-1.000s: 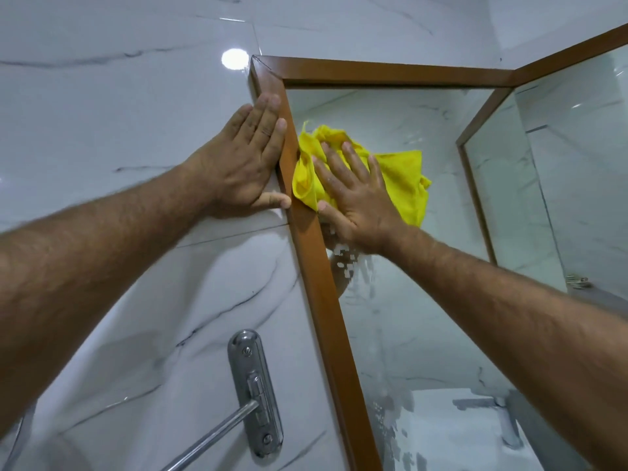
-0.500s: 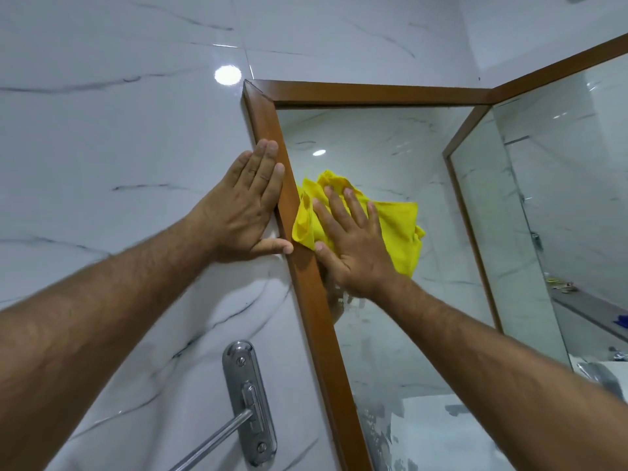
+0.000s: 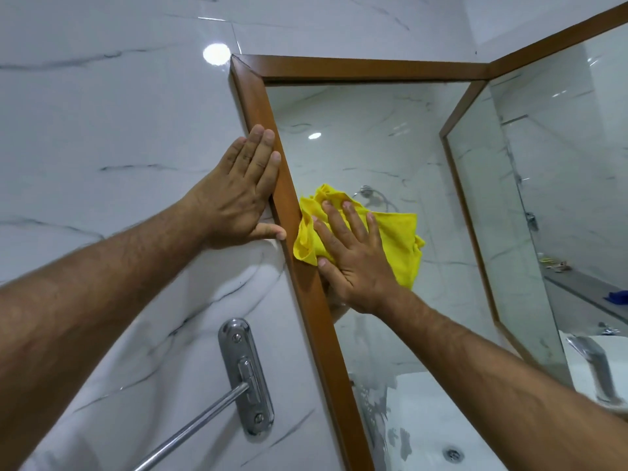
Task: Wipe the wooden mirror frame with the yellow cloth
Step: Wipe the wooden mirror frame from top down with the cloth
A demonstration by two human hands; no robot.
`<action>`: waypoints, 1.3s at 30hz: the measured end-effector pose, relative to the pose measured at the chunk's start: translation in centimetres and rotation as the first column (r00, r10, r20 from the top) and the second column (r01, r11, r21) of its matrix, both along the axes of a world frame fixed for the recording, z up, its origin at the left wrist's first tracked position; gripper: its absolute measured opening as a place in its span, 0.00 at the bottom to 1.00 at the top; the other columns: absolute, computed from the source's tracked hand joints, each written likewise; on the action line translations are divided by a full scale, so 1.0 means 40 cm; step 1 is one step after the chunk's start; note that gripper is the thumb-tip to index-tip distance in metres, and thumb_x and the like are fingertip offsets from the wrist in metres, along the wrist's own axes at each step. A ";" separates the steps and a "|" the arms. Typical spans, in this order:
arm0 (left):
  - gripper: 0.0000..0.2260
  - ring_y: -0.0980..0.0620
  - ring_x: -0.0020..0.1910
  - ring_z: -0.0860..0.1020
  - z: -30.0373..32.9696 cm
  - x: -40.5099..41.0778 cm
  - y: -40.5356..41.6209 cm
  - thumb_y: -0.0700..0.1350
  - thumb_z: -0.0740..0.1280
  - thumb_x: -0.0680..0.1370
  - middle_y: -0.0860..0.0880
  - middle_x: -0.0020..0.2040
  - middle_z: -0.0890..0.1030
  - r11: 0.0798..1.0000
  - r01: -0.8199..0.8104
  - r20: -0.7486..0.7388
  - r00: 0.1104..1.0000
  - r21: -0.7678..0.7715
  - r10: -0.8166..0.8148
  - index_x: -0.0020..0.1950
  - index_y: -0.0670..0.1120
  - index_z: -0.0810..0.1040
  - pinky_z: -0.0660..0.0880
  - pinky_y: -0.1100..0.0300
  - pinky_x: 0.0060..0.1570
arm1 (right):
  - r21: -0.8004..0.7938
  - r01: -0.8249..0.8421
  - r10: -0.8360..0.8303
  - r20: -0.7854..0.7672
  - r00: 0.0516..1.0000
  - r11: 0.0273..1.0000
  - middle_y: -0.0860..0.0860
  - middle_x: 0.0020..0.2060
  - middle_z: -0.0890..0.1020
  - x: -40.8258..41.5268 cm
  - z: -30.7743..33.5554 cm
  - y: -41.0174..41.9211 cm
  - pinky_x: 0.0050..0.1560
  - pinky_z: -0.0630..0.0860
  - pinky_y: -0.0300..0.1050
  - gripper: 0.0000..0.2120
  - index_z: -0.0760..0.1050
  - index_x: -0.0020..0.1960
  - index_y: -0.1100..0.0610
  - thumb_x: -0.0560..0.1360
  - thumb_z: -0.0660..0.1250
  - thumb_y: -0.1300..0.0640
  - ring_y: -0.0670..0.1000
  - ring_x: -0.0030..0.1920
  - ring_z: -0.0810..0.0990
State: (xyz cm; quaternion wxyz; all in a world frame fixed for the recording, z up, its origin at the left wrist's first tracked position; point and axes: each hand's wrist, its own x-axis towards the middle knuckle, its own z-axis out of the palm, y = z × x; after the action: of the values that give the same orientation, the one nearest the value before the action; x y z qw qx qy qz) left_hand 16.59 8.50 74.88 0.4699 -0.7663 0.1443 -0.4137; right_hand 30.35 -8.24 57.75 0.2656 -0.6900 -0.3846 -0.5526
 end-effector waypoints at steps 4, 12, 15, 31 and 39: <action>0.53 0.32 0.78 0.40 -0.023 0.004 0.010 0.76 0.37 0.72 0.29 0.78 0.42 1.000 0.017 -0.016 1.000 -0.017 -0.017 0.77 0.32 0.42 0.46 0.38 0.78 | -0.054 -0.036 0.034 -0.043 0.998 0.998 0.51 0.81 0.56 -0.010 0.001 -0.022 0.77 0.48 0.71 0.31 0.56 0.79 0.46 0.77 0.52 0.41 0.59 0.82 0.49; 0.60 0.25 0.77 0.46 -0.082 0.024 0.021 0.80 0.51 0.68 0.23 0.76 0.48 0.993 0.117 -0.030 0.993 0.017 -0.116 0.77 0.30 0.45 0.50 0.32 0.75 | -0.028 -0.035 0.034 -0.013 0.999 0.999 0.53 0.81 0.58 -0.015 0.025 -0.001 0.77 0.48 0.71 0.33 0.56 0.80 0.50 0.76 0.53 0.44 0.60 0.81 0.50; 0.60 0.25 0.76 0.47 -0.118 0.020 0.014 0.80 0.52 0.69 0.23 0.75 0.49 0.991 0.130 -0.041 0.991 -0.010 -0.131 0.77 0.29 0.47 0.51 0.31 0.75 | -0.030 -0.041 0.041 0.000 0.999 0.999 0.54 0.80 0.59 -0.013 -0.013 0.000 0.76 0.49 0.72 0.32 0.56 0.80 0.52 0.77 0.53 0.44 0.61 0.81 0.51; 0.55 0.28 0.77 0.46 -0.224 -0.005 -0.014 0.77 0.44 0.71 0.26 0.77 0.47 0.995 0.039 -0.060 0.997 -0.095 -0.045 0.77 0.29 0.50 0.53 0.34 0.76 | -0.215 0.034 0.001 0.162 0.987 0.976 0.54 0.80 0.58 0.058 -0.199 -0.079 0.75 0.52 0.74 0.31 0.55 0.80 0.49 0.79 0.54 0.42 0.62 0.81 0.52; 0.56 0.28 0.77 0.47 -0.227 -0.002 -0.014 0.78 0.47 0.71 0.26 0.77 0.49 0.995 0.057 -0.046 0.997 -0.081 -0.061 0.77 0.29 0.51 0.55 0.33 0.75 | -0.176 -0.021 0.035 0.074 0.997 0.984 0.53 0.81 0.57 0.013 -0.293 -0.035 0.75 0.52 0.74 0.33 0.53 0.81 0.49 0.79 0.56 0.42 0.61 0.81 0.50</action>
State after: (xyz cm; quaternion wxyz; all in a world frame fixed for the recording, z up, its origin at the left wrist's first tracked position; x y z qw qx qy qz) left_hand 16.50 7.94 65.80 0.4231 -0.7895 0.1617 -0.4142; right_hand 30.86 -9.66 46.01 0.1967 -0.6837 -0.4512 -0.5388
